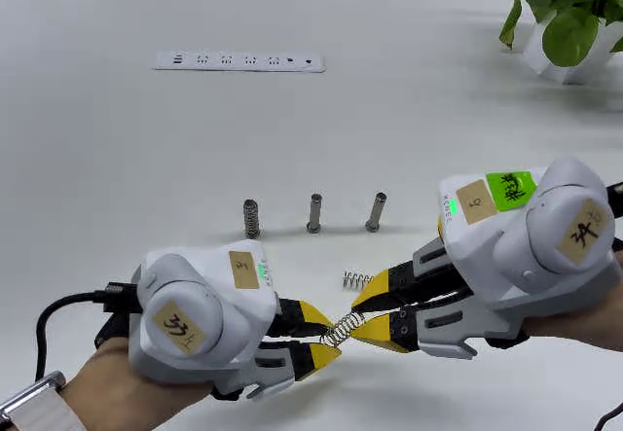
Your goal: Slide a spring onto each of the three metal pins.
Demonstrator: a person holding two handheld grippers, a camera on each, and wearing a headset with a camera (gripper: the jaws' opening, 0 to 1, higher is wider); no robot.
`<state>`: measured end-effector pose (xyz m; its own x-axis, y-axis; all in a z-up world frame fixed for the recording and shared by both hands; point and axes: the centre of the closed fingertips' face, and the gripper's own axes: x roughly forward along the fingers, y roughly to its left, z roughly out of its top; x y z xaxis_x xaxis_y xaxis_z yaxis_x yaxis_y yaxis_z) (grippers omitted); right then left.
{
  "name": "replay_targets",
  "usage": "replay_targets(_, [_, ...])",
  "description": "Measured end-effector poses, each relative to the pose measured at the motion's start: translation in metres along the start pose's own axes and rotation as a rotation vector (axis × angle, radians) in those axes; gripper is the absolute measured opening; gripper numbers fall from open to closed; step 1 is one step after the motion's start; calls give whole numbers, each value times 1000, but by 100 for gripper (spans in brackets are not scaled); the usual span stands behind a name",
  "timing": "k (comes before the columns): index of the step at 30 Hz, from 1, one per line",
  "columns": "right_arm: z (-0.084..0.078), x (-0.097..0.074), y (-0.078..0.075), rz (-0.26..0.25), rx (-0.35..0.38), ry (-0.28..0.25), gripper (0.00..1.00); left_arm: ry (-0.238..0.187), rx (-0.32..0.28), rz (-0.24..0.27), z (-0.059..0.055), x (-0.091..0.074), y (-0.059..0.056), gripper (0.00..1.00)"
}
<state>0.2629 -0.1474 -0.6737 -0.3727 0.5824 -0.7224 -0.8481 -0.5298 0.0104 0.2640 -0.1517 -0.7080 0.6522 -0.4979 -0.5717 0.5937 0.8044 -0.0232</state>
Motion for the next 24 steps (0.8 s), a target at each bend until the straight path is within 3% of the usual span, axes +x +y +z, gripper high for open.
replay_targets(4, [0,1,1,5,-18,6,12,10,10,-8,-1,0,-1,10])
replay_targets(6, [-1,1,1,9,-65,19,12,17,18,-14,-1,0,-1,10])
replay_targets(9, [-1,2,1,8,-101,38,23,25,27,-20,-2,0,-2,10])
replay_targets(15, [-6,10,6,77,-166,117,19,31,31,-34,-3,3,-4,10])
replay_targets(24, [-1,19,9,143,-176,131,15,14,31,-27,1,3,-4,10])
